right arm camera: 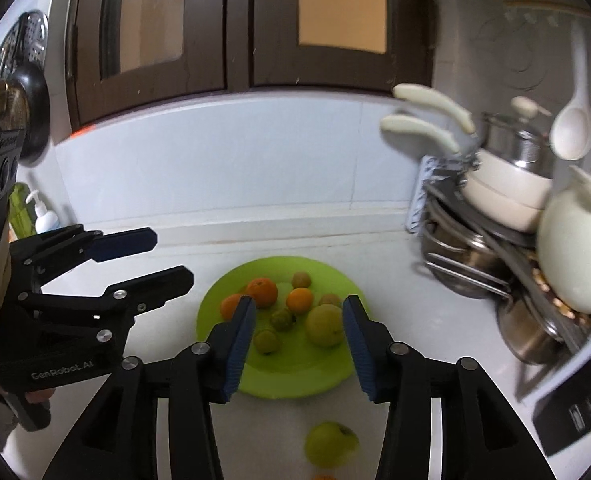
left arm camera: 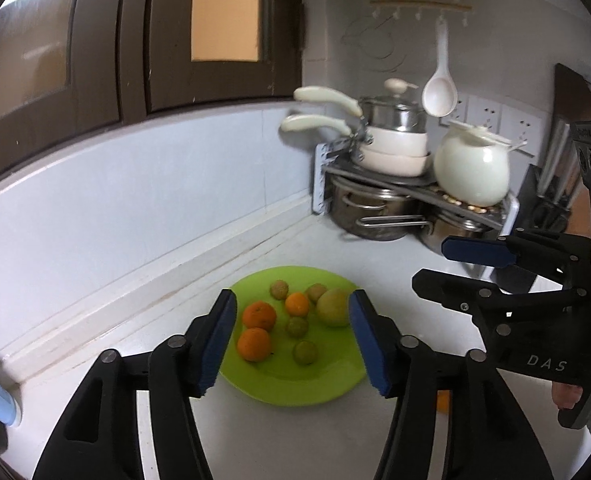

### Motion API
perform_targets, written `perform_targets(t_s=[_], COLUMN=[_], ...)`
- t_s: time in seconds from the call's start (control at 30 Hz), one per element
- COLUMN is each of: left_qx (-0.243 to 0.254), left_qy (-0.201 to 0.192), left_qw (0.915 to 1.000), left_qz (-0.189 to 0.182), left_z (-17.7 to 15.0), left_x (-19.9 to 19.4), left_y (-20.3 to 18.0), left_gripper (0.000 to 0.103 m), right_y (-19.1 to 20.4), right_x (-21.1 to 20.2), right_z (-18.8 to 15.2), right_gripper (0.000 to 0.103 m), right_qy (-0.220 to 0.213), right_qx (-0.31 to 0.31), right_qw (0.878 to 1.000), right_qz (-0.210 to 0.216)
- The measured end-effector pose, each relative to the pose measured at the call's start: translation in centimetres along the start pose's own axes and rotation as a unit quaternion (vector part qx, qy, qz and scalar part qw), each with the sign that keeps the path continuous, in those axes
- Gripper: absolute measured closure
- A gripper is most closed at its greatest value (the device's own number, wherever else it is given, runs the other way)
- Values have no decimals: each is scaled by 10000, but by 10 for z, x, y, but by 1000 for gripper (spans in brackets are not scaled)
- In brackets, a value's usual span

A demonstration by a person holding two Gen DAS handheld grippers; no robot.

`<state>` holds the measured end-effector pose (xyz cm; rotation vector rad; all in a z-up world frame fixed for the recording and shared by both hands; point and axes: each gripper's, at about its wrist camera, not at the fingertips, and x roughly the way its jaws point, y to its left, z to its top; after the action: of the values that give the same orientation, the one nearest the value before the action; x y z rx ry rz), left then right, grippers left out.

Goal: Organize fruits
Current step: 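Move both open tools toward the last pear and orange on the counter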

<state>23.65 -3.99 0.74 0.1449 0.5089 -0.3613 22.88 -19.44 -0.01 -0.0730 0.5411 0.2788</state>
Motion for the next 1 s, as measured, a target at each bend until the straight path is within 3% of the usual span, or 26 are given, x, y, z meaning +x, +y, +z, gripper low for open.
perform_targets(t_s=[0.13, 0.47, 1.0], left_qx=[116, 515, 1044], left_qy=[-132, -220, -255], left_qw=[9998, 9976, 9891], left_qz=[-109, -419, -1006], left_z=[-2, -15, -41], left_x=[-17, -40, -30], left_y=[-12, -38, -55], left_gripper=[40, 33, 21], right_y=[1, 0, -6], right_x=[-30, -77, -79], right_z=[-9, -36, -91], right_gripper=[49, 48, 45], right_qy=[-156, -252, 151], right_qx=[81, 308, 1007], right_qw=[9996, 9972, 9898], right_qz=[-242, -628, -993])
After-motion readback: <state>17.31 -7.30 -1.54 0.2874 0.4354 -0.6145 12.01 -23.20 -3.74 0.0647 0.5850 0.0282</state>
